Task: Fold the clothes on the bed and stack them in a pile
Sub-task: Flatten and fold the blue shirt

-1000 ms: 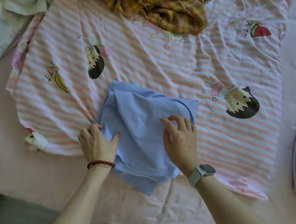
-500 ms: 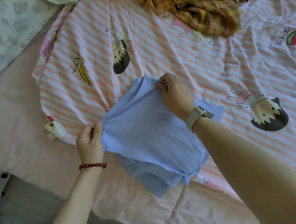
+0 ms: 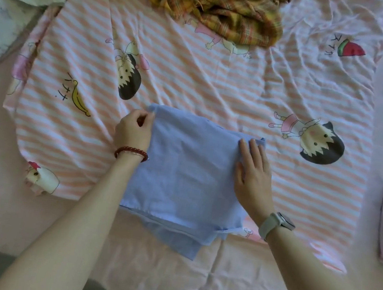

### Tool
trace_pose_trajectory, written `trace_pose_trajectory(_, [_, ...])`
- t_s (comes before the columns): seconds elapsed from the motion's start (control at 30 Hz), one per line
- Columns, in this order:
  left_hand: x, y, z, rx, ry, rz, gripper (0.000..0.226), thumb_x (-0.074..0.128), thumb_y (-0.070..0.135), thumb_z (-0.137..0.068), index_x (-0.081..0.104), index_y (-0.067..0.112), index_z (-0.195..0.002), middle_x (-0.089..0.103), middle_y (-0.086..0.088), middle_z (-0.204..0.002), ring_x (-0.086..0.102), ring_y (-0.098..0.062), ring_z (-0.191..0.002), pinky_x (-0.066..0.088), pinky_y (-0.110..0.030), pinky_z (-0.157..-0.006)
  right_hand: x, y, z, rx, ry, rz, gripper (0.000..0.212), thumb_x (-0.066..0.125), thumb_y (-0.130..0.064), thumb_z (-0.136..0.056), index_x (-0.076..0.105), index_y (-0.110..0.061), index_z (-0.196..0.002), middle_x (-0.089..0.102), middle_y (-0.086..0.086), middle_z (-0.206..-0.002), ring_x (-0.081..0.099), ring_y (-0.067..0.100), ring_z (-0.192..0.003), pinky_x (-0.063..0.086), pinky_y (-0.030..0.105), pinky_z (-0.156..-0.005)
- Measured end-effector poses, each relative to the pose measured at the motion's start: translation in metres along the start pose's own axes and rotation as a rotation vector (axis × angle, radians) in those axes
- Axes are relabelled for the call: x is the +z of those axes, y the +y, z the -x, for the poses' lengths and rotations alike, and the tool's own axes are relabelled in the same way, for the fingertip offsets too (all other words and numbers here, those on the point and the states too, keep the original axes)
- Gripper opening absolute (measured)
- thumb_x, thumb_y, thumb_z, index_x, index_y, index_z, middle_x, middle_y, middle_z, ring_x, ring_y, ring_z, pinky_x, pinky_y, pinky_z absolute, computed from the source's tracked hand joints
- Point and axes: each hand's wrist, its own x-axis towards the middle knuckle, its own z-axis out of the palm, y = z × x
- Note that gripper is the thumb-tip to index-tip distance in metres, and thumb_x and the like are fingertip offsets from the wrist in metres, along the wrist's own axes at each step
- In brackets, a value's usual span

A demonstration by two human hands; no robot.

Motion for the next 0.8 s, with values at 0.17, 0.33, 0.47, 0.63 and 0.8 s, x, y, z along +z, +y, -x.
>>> trace_pose_trajectory(0.17, [-0.002, -0.003, -0.02, -0.145, 0.114, 0.118, 0.025, 0.054, 0.023, -0.092, 0.065, 0.002, -0.096, 0.058, -0.003, -0.089, 0.049, -0.012, -0.083, 0.04, -0.021, -0.076, -0.002, 0.046, 0.016, 0.243, -0.021, -0.099, 0.044, 0.04, -0.013, -0.097, 0.036, -0.001, -0.139, 0.038, 0.02, -0.142, 0.035, 0.034, -0.131, 0.025, 0.038, -0.109])
trace_pose_trajectory(0.33, [-0.009, -0.007, 0.014, 0.049, 0.028, -0.135, 0.054, 0.054, 0.039, -0.087, 0.048, 0.006, -0.13, 0.047, -0.016, -0.133, 0.043, -0.031, -0.123, 0.034, -0.037, -0.099, 0.005, 0.028, 0.049, 0.366, 0.029, -0.551, 0.04, 0.048, -0.021, -0.096, 0.041, -0.019, -0.135, 0.046, -0.005, -0.112, 0.052, 0.006, -0.087, 0.043, 0.016, -0.075])
trace_pose_trajectory(0.47, [0.006, -0.005, 0.062, 0.626, -0.16, -0.58, 0.061, 0.05, 0.046, -0.082, 0.048, 0.016, -0.135, 0.039, -0.017, -0.144, 0.032, -0.04, -0.134, 0.022, -0.058, -0.105, 0.032, 0.014, 0.09, 0.518, -0.126, -0.696, 0.005, 0.048, -0.018, -0.094, 0.053, -0.017, -0.094, 0.055, -0.003, -0.08, 0.052, 0.013, -0.069, 0.041, 0.018, -0.06])
trace_pose_trajectory(0.63, [0.033, -0.007, 0.054, 0.508, -0.441, -0.796, 0.071, 0.045, 0.057, -0.087, 0.014, 0.034, -0.147, -0.003, -0.004, -0.158, -0.005, -0.024, -0.144, -0.005, -0.056, -0.111, 0.054, 0.027, 0.143, 0.703, -0.484, -0.388, 0.019, 0.046, -0.013, -0.091, 0.062, -0.011, -0.103, 0.068, 0.008, -0.096, 0.062, 0.028, -0.092, 0.048, 0.033, -0.078])
trace_pose_trajectory(0.8, [0.025, -0.006, 0.06, 0.583, -0.385, -0.725, 0.072, 0.055, 0.049, -0.086, 0.022, 0.028, -0.147, 0.007, -0.006, -0.157, 0.001, -0.029, -0.144, 0.001, -0.06, -0.11, 0.037, 0.033, 0.142, 0.493, 0.073, -0.334, 0.027, 0.058, 0.001, -0.083, 0.061, -0.006, -0.108, 0.062, 0.008, -0.104, 0.058, 0.023, -0.092, 0.04, 0.026, -0.078])
